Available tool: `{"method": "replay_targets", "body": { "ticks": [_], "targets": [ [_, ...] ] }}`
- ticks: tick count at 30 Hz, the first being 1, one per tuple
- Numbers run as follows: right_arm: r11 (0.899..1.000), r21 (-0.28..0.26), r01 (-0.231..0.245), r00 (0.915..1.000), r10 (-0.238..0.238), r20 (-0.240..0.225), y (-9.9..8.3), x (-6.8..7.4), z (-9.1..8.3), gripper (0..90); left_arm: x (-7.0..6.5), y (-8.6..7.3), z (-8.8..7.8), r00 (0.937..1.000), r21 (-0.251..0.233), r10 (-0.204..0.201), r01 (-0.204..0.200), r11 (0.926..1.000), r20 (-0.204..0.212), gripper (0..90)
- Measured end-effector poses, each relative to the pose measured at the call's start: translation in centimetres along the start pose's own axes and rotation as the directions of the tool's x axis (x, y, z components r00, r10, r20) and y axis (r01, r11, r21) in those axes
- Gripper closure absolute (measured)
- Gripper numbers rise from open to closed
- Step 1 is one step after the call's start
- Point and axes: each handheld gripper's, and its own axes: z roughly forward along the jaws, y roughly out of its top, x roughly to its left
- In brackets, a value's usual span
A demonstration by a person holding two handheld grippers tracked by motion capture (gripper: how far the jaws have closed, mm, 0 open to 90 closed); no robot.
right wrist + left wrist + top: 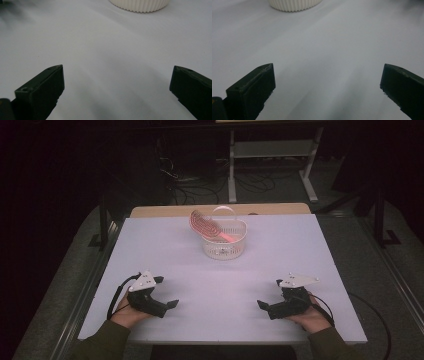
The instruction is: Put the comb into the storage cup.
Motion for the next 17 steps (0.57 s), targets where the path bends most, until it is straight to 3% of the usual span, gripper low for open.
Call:
{"method": "replay_targets", "body": {
  "ticks": [17],
  "targets": [
    [1.000, 0.001, 0.002, 1.0000, -0.002, 0.001, -0.09, -0.08, -0.01, 0.0, -0.03, -0.07, 0.43, 0.9999, 0.038, 0.009, -0.010, 0.9992, 0.014, 0.0]
  ]
}}
